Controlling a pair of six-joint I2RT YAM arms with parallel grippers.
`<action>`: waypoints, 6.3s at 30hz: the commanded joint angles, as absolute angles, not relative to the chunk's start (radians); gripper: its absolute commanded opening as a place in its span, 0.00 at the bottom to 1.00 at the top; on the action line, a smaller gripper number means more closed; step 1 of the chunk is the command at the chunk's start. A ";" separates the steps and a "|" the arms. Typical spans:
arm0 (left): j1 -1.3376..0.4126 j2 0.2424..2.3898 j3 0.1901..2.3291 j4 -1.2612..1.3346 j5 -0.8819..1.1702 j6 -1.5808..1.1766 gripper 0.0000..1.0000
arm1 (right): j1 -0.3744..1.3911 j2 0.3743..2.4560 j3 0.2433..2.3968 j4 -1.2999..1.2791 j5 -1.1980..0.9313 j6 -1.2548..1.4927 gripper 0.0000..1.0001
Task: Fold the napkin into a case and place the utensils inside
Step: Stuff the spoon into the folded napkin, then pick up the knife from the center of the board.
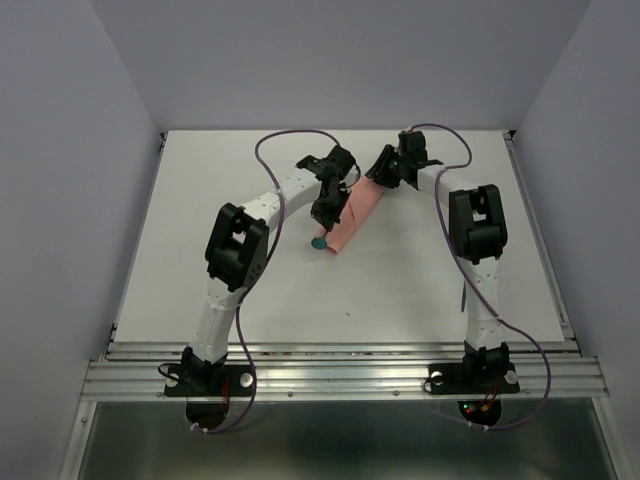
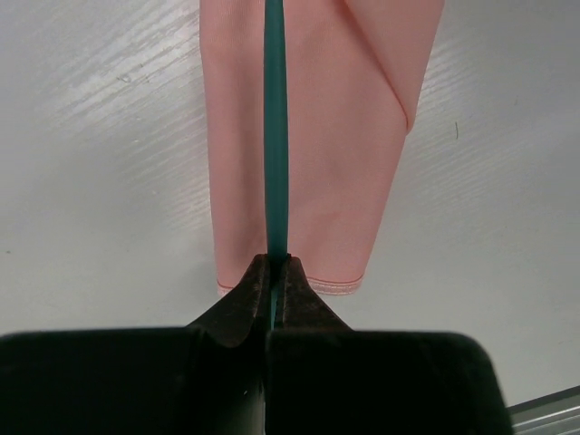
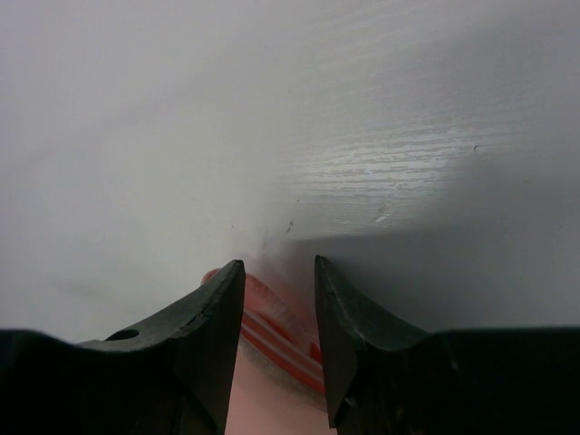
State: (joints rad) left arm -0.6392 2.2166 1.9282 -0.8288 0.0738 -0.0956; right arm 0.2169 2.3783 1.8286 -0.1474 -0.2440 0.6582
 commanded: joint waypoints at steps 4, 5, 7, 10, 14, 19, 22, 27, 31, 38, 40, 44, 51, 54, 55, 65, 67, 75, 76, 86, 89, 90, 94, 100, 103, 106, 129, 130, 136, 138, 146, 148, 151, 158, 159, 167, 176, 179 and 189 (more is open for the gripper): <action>-0.647 2.224 2.009 -0.858 0.066 -0.112 0.00 | 0.232 2.359 1.818 -0.178 -0.258 0.630 0.43; -0.647 2.230 2.010 -0.857 0.067 -0.112 0.00 | 0.232 2.359 1.819 -0.178 -0.258 0.629 0.43; -0.647 2.250 2.031 -0.870 0.068 -0.110 0.00 | 0.232 2.359 1.821 -0.179 -0.258 0.630 0.43; -0.649 2.273 2.059 -0.887 0.055 -0.112 0.00 | 0.232 2.355 1.813 -0.176 -0.258 0.632 0.44; -0.647 2.264 2.036 -0.882 0.041 -0.115 0.00 | 0.232 2.352 1.805 -0.176 -0.255 0.629 0.44; -0.649 2.253 2.008 -0.870 0.043 -0.115 0.00 | 0.232 2.347 1.790 -0.170 -0.259 0.629 0.44; -0.649 2.261 2.011 -0.867 0.043 -0.117 0.00 | 0.232 2.344 1.781 -0.166 -0.265 0.630 0.44; -0.649 2.281 2.028 -0.862 0.058 -0.117 0.00 | 0.241 2.332 1.761 -0.156 -0.273 0.632 0.44; -0.650 2.283 2.034 -0.857 0.067 -0.114 0.00 | 0.250 2.326 1.743 -0.150 -0.275 0.630 0.44; -0.650 2.293 2.046 -0.854 0.069 -0.110 0.00 | 0.261 2.324 1.729 -0.144 -0.276 0.634 0.45; -0.650 2.302 2.057 -0.857 0.071 -0.110 0.00 | 0.270 2.322 1.727 -0.144 -0.279 0.634 0.45; -0.652 2.316 2.074 -0.862 0.074 -0.104 0.00 | 0.270 2.316 1.720 -0.138 -0.291 0.638 0.45; -0.652 2.327 2.086 -0.861 0.063 -0.101 0.00 | 0.279 2.318 1.720 -0.137 -0.298 0.635 0.45; -0.652 2.332 2.097 -0.864 0.048 -0.089 0.00 | 0.279 2.313 1.718 -0.137 -0.299 0.635 0.45; -0.652 2.330 2.095 -0.862 0.038 -0.084 0.00 | 0.279 2.313 1.718 -0.135 -0.302 0.635 0.45; -0.652 2.339 2.115 -0.835 -0.032 -0.048 0.00 | 0.288 2.312 1.717 -0.137 -0.334 0.632 0.45; -0.652 2.345 2.128 -0.831 -0.044 -0.043 0.00 | 0.288 2.312 1.717 -0.135 -0.336 0.629 0.45; -0.652 2.355 2.128 -0.804 -0.040 -0.008 0.00 | 0.288 2.301 1.690 -0.137 -0.336 0.617 0.45; -0.652 2.356 2.132 -0.804 -0.040 -0.008 0.00 | 0.288 2.301 1.689 -0.137 -0.339 0.617 0.45; -0.652 2.365 2.123 -0.772 -0.054 0.054 0.00 | 0.288 2.295 1.681 -0.137 -0.342 0.612 0.45; -0.652 2.367 2.123 -0.770 -0.055 0.060 0.00 | 0.288 2.306 1.686 -0.138 -0.347 0.615 0.45; -0.650 2.368 2.126 -0.770 -0.057 0.063 0.00 | 0.288 2.306 1.684 -0.135 -0.347 0.617 0.45; -0.650 2.373 2.140 -0.767 -0.063 0.069 0.00 | 0.288 2.307 1.677 -0.137 -0.341 0.615 0.45; -0.646 2.401 2.178 -0.772 -0.063 0.080 0.00 | 0.288 2.313 1.675 -0.135 -0.342 0.620 0.45; -0.646 2.404 2.183 -0.769 -0.058 0.083 0.00 | 0.288 2.310 1.675 -0.137 -0.341 0.617 0.45; -0.644 2.405 2.184 -0.767 -0.061 0.083 0.00 | 0.288 2.306 1.672 -0.137 -0.336 0.615 0.45; -0.644 2.304 2.118 -0.776 -0.072 0.057 0.46 | 0.288 2.227 1.666 -0.138 -0.282 0.612 0.48; -0.643 2.298 2.114 -0.778 -0.074 0.055 0.48 | 0.288 2.220 1.667 -0.140 -0.273 0.614 0.49; -0.644 2.234 2.063 -0.770 -0.092 0.046 0.54 | 0.278 2.155 1.678 -0.141 -0.184 0.620 0.62; -0.643 2.212 2.046 -0.770 -0.100 0.045 0.54 | 0.265 2.142 1.684 -0.144 -0.160 0.621 0.66; -0.644 2.096 1.941 -0.738 -0.063 0.006 0.59 | 0.140 2.022 1.657 -0.182 -0.108 0.623 0.79; -0.644 2.053 1.899 -0.729 -0.066 0.006 0.64 | 0.095 1.987 1.631 -0.239 -0.083 0.612 0.81; -0.644 1.988 1.833 -0.704 -0.075 -0.032 0.67 | 0.043 1.875 1.509 -0.281 -0.006 0.581 0.82; -0.598 1.868 1.714 -0.640 -0.101 -0.150 0.68 | -0.096 1.571 1.104 -0.351 0.175 0.571 0.84; -0.588 1.849 1.686 -0.621 -0.101 -0.161 0.68 | -0.109 1.515 1.065 -0.360 0.198 0.583 0.84; -0.571 1.812 1.638 -0.586 -0.175 -0.198 0.69 | -0.146 1.411 0.850 -0.433 0.204 0.670 0.84; -0.347 1.789 1.533 -0.532 -0.005 -0.304 0.71 | -0.146 1.431 0.746 -0.439 0.083 0.646 0.78; -0.321 1.807 1.477 -0.511 -0.005 -0.330 0.71 | -0.146 1.431 0.712 -0.422 0.035 0.641 0.76; -0.340 1.885 1.304 -0.405 0.109 -0.422 0.68 | 0.147 1.405 0.676 -0.359 -0.081 0.785 0.75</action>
